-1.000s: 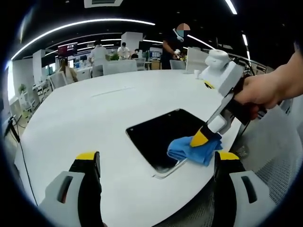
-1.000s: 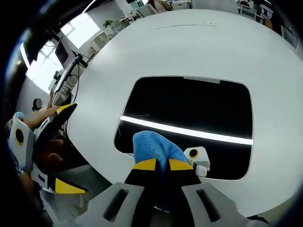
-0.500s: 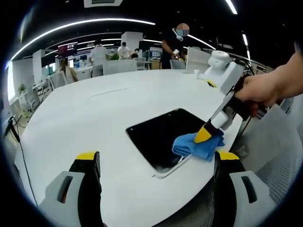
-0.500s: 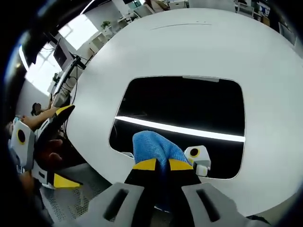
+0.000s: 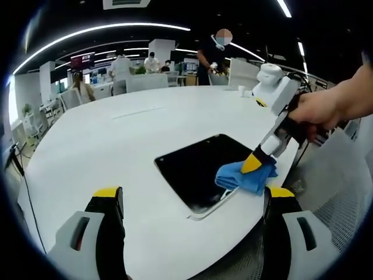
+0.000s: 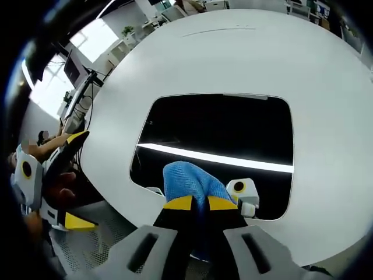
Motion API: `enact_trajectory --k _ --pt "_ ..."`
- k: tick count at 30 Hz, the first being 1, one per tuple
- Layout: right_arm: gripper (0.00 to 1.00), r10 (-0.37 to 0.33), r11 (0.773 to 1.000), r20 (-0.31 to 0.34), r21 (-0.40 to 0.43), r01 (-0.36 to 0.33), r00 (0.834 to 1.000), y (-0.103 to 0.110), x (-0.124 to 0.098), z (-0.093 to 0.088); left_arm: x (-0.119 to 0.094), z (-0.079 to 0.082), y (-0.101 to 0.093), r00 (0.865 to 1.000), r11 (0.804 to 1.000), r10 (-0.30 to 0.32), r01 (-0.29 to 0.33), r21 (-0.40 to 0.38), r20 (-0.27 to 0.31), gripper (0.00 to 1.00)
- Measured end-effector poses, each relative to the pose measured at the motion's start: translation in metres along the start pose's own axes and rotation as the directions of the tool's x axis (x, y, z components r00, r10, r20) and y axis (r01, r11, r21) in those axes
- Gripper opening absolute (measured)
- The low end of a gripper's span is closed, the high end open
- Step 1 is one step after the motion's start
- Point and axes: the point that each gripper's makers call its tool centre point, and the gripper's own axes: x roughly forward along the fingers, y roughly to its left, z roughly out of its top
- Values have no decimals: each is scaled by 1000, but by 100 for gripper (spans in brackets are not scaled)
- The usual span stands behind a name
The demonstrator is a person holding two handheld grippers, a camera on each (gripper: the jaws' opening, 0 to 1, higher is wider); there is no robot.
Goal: Wipe the mirror surface with the cleaning cloth until all visible marks leave the cleaned area.
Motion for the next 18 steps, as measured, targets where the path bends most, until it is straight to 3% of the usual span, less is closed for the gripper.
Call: enact_trajectory --k 18 --pt "1 -12 1000 -6 15 12 1000 -2 3 11 0 0 -1 1000 1000 -7 7 -4 0 99"
